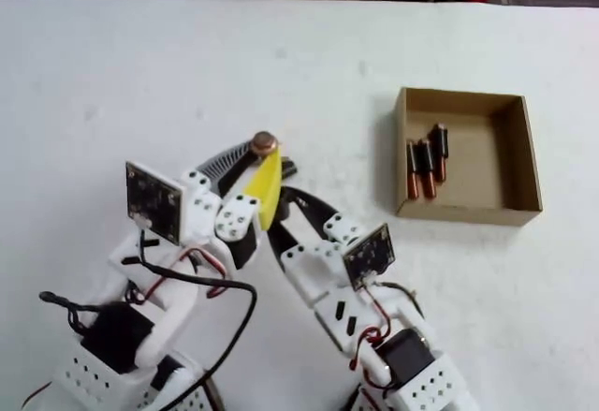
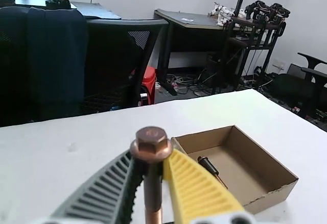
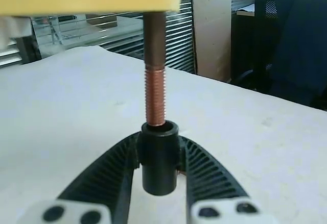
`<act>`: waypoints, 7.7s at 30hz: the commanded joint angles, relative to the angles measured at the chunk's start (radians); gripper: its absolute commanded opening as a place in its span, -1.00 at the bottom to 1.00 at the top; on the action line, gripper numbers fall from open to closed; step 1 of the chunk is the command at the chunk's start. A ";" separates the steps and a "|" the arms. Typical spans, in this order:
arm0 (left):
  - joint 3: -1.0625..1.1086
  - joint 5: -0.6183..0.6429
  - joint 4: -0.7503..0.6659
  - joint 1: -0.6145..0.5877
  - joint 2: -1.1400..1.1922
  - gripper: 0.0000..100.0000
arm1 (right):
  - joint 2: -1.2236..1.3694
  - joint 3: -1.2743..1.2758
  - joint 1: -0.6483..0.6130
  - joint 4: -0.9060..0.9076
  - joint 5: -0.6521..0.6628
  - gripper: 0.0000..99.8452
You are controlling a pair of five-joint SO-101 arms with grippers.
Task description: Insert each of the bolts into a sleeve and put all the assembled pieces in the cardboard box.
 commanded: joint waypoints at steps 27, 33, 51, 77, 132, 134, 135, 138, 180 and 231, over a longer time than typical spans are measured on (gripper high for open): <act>0.054 0.049 0.035 0.097 0.007 -0.96 | -0.015 0.009 0.004 -0.001 -0.009 -0.97; 0.055 0.049 0.040 0.093 0.007 -0.96 | -0.015 0.009 0.004 0.001 -0.009 -0.97; 0.072 0.049 0.069 0.093 0.007 -0.96 | -0.013 0.009 0.024 0.001 -0.009 -0.97; 0.115 -0.071 0.068 -0.024 0.012 -0.63 | -0.013 0.009 0.024 0.001 -0.009 -0.97; -0.005 -0.149 0.189 -0.452 -0.036 -0.96 | -0.015 0.009 0.031 0.042 -0.009 -0.97; 0.041 -0.149 0.213 -0.446 -0.099 -0.96 | -0.015 0.009 0.059 0.042 -0.009 -0.97; 0.077 -0.149 0.215 -0.444 -0.139 -0.96 | -0.015 0.006 0.076 0.042 -0.009 -0.97; 0.186 -0.149 0.218 -0.444 -0.283 -0.96 | -0.015 0.003 0.110 0.042 -0.009 -0.97; 0.582 -0.210 0.330 -0.572 -0.475 -0.96 | 0.449 -0.749 0.602 0.463 0.064 -0.97; 0.624 -0.215 0.324 -0.572 -0.476 -0.96 | 2.206 -1.754 0.934 0.530 0.267 -0.76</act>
